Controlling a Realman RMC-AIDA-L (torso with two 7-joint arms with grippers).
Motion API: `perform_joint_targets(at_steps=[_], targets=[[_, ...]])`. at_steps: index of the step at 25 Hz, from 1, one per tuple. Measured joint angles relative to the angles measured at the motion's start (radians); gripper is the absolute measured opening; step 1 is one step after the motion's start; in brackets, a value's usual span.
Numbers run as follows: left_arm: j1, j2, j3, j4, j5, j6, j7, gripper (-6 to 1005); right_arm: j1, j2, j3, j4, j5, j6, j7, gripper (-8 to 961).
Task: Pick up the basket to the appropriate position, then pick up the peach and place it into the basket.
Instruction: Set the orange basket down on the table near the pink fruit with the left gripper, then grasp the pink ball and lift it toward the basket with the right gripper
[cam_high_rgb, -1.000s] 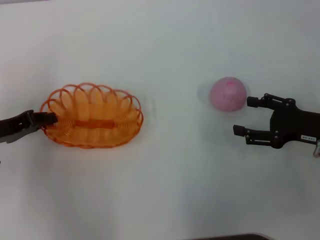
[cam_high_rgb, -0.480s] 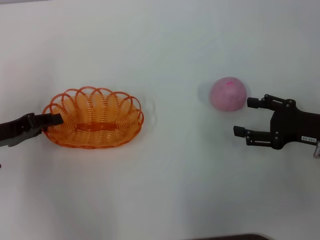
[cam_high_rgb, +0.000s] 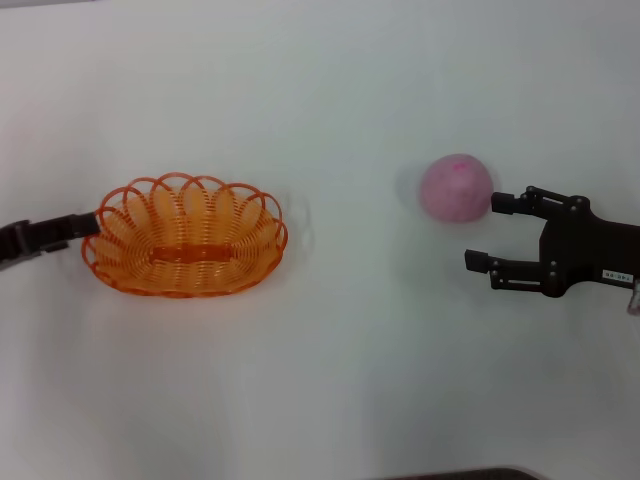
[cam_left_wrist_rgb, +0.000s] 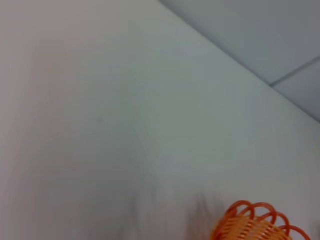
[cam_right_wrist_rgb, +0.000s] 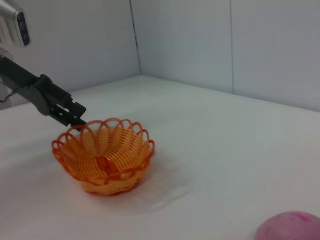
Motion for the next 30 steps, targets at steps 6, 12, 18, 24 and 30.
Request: perform_joint_targets(at_steps=[6, 12, 18, 24, 30], targets=[[-0.001, 0.002, -0.126, 0.017, -0.024, 0.135, 0.286, 667, 0.003, -0.007, -0.001, 0.001, 0.002, -0.052, 0.006, 894], [-0.002, 0.003, -0.122, 0.011, -0.014, 0.255, 0.603, 749, 0.009, -0.012, 0.0, 0.0, 0.004, -0.088, 0.008, 893], [-0.003, 0.001, -0.094, 0.004, 0.036, 0.314, 0.771, 792, 0.013, -0.018, -0.007, 0.0, 0.001, -0.088, 0.008, 892], [0.026, -0.007, -0.097, -0.054, 0.058, 0.3, 0.996, 793, 0.01, -0.022, -0.002, 0.0, 0.001, -0.089, 0.008, 891], [0.044, -0.009, -0.104, -0.061, 0.078, 0.304, 1.083, 794, 0.009, -0.023, 0.0, 0.0, 0.003, -0.093, 0.008, 890]])
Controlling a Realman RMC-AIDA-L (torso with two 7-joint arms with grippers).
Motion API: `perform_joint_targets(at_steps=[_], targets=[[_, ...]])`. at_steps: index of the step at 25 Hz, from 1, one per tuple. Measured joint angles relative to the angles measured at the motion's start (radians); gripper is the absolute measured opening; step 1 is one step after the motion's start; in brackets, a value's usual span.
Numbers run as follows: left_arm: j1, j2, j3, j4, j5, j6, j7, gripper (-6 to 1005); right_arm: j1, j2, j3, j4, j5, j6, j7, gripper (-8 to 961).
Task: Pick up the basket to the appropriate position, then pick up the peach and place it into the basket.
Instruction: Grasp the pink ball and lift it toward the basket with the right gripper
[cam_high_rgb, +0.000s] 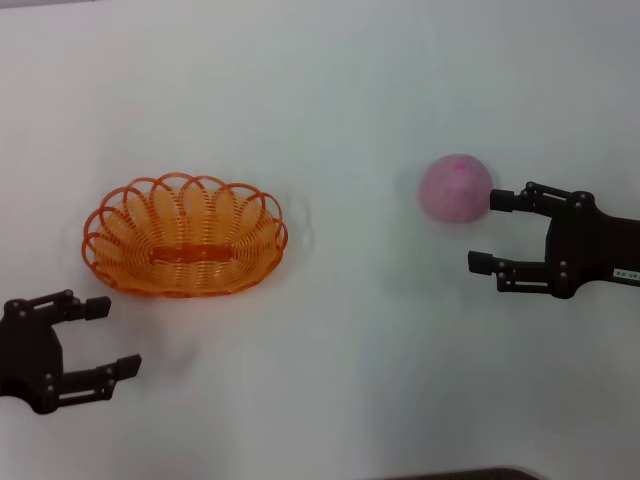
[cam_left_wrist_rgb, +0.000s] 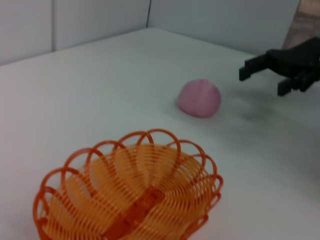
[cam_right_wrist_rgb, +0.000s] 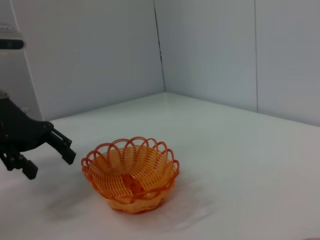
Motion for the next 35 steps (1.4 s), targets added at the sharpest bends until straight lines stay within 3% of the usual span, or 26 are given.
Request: perform_joint_targets(at_steps=[13, 16, 20, 22, 29, 35], targets=[[-0.006, -0.002, 0.0, -0.037, 0.009, -0.002, 0.123, 785, 0.004, -0.003, 0.027, 0.0, 0.003, -0.017, 0.045, 889], [-0.012, 0.0, -0.001, -0.039, 0.007, 0.004, 0.118, 785, 0.024, -0.02, 0.033, 0.0, 0.0, -0.034, 0.19, 888], [-0.013, 0.0, -0.001, -0.039, 0.006, 0.009, 0.117, 785, 0.081, -0.058, 0.016, -0.022, -0.06, -0.065, 0.514, 888], [-0.013, 0.0, -0.001, -0.038, 0.006, 0.016, 0.116, 785, 0.115, -0.065, 0.012, -0.055, -0.118, -0.077, 0.65, 888], [-0.011, 0.003, -0.021, -0.038, -0.009, 0.041, 0.12, 785, 0.219, -0.061, -0.03, -0.28, -0.271, -0.148, 1.111, 884], [-0.011, 0.003, -0.028, -0.041, -0.011, 0.05, 0.121, 785, 0.291, -0.055, -0.068, -0.416, -0.386, -0.157, 1.341, 877]])
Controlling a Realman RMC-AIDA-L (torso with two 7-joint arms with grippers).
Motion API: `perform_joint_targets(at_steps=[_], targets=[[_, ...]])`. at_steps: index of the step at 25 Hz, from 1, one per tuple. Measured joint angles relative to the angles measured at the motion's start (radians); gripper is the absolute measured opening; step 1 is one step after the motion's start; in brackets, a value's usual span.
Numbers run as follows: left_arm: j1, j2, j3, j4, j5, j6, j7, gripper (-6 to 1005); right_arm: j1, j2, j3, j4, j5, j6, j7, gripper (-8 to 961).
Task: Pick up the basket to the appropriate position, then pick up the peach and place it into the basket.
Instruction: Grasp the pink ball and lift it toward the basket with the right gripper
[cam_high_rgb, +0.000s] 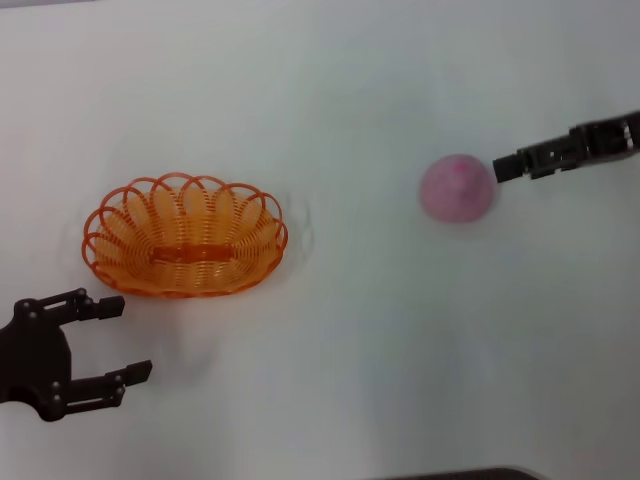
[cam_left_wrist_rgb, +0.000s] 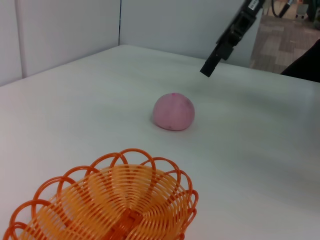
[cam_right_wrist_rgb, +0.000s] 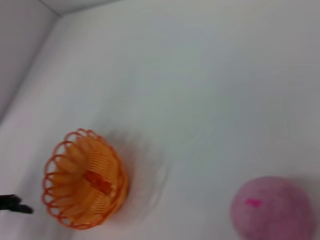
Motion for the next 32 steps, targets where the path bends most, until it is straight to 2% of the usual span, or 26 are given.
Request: perform_joint_targets(at_steps=[5, 10, 19, 32], targets=[[0.001, -0.002, 0.0, 0.0, -0.006, 0.004, 0.0, 785, 0.071, 0.015, -0.037, -0.084, -0.139, -0.004, 0.12, 871], [-0.001, -0.001, 0.0, 0.001, -0.006, 0.007, 0.001, 785, 0.119, 0.036, -0.106, -0.101, -0.225, 0.008, 0.155, 864], [0.004, -0.002, 0.002, -0.001, -0.006, 0.008, 0.004, 785, 0.132, 0.05, -0.265, -0.103, -0.236, 0.092, 0.199, 853], [0.006, -0.003, 0.002, -0.006, -0.008, 0.009, 0.004, 785, 0.136, 0.078, -0.349, -0.086, -0.242, 0.19, 0.212, 837]])
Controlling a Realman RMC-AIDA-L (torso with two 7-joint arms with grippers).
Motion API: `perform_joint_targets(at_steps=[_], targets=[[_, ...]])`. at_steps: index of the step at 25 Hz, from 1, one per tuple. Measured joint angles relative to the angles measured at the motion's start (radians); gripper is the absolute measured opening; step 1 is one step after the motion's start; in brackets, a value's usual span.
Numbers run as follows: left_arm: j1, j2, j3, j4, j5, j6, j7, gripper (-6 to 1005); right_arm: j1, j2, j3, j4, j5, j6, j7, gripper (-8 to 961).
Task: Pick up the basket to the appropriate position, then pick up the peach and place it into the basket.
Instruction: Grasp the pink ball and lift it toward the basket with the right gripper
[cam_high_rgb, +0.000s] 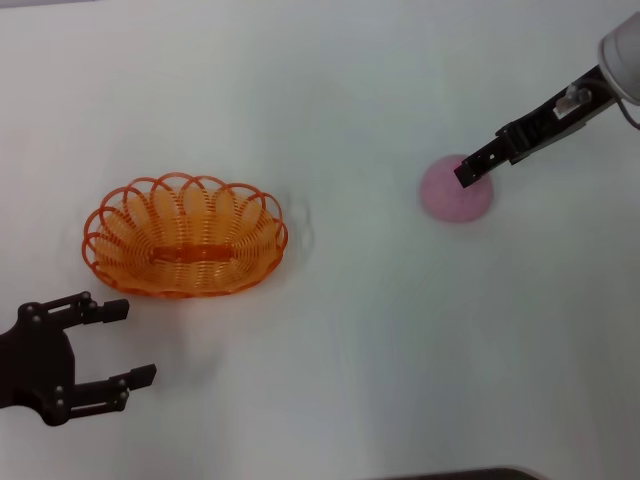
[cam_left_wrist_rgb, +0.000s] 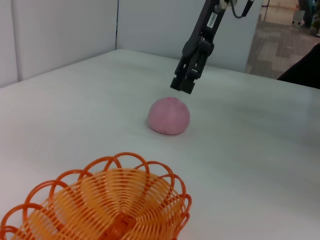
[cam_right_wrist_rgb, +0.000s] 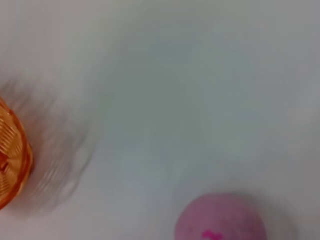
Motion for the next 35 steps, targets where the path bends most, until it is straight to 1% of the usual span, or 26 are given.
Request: perform_joint_targets(at_steps=[4, 16, 22, 31, 35], targets=[[0.001, 0.0, 0.001, -0.001, 0.0, 0.001, 0.0, 785, 0.001, 0.005, -0.026, 0.015, -0.005, 0.026, 0.006, 832], [0.0, -0.002, 0.005, -0.002, -0.002, 0.001, 0.0, 785, 0.014, 0.006, -0.094, 0.121, -0.003, 0.14, 0.008, 817], [0.001, -0.002, 0.005, -0.002, -0.001, 0.001, 0.0, 784, 0.03, 0.007, -0.111, 0.174, 0.0, 0.18, 0.004, 809], [-0.002, 0.0, 0.005, -0.002, 0.003, 0.001, 0.0, 784, 0.036, 0.007, -0.113, 0.172, 0.017, 0.185, 0.002, 798], [-0.003, 0.001, 0.005, -0.002, 0.005, 0.001, 0.0, 784, 0.037, 0.009, -0.121, 0.172, 0.03, 0.183, -0.003, 637]])
